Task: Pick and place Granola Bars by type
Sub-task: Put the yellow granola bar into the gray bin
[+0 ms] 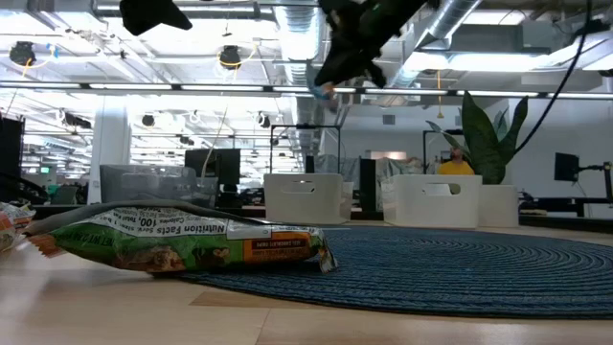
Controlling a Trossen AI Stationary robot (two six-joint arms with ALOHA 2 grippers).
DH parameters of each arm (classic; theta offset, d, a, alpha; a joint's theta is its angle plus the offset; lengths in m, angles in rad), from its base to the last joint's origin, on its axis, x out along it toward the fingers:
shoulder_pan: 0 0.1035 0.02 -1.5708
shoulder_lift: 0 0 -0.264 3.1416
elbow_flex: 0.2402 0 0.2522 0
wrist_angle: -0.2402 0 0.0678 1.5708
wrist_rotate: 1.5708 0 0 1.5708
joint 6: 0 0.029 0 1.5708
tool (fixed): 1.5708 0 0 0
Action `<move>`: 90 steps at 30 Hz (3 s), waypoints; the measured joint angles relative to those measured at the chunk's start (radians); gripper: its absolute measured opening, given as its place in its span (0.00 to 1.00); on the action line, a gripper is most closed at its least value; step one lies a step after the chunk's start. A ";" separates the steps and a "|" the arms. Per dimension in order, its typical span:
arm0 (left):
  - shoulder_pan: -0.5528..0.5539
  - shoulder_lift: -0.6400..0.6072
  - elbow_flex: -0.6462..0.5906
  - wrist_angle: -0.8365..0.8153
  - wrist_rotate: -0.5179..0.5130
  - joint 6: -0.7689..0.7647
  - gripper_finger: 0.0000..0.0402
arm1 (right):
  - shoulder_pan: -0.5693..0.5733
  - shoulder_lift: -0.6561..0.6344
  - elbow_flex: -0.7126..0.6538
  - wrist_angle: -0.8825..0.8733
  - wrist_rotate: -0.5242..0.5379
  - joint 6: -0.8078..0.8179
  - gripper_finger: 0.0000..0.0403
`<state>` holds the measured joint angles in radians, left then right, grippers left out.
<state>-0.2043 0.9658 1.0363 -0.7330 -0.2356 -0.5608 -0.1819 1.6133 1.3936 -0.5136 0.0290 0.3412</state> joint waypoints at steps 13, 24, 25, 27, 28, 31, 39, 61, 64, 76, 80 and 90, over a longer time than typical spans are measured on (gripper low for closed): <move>0.000 0.000 0.000 0.031 -0.044 -0.012 0.59 | -0.162 0.197 0.189 -0.037 -0.027 -0.043 0.11; 0.000 0.001 0.000 0.034 -0.039 -0.025 0.59 | -0.194 0.206 0.280 -0.110 -0.098 -0.096 0.48; 0.000 0.002 0.000 0.032 -0.015 -0.020 0.59 | -0.191 0.206 0.291 -0.134 -0.109 -0.114 0.51; 0.000 0.018 0.000 0.030 0.032 -0.011 0.59 | -0.180 0.206 0.308 -0.202 -0.128 -0.155 0.56; 0.000 0.027 0.000 0.027 0.060 -0.006 0.59 | -0.169 0.206 0.312 -0.238 -0.132 -0.174 0.57; -0.014 0.071 0.001 0.027 0.144 0.022 0.59 | -0.133 0.205 0.316 -0.327 -0.137 -0.222 0.60; -0.077 0.287 0.001 0.067 0.287 0.115 0.59 | -0.042 0.183 0.316 -0.473 -0.135 -0.271 0.58; -0.201 0.715 0.000 0.451 0.421 0.037 0.59 | -0.009 -0.126 0.316 -0.509 -0.128 -0.222 0.58; -0.224 0.748 0.000 0.467 0.426 0.025 0.59 | -0.008 -0.161 0.316 -0.504 -0.128 -0.217 0.58; -0.293 0.822 0.030 0.474 0.272 -0.025 0.59 | -0.006 -0.206 0.315 -0.510 -0.417 -0.272 0.58; -0.292 0.822 0.030 0.472 0.264 -0.032 0.59 | -0.003 -0.203 0.315 -0.512 -0.526 -0.279 0.58; -0.302 0.918 0.057 0.477 0.344 -0.046 0.59 | 0.005 -0.201 0.315 -0.544 -0.525 -0.291 0.58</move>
<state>-0.5058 1.8833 1.0931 -0.2564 0.1085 -0.6066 -0.1768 1.4120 1.7088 -1.0579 -0.4961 0.0506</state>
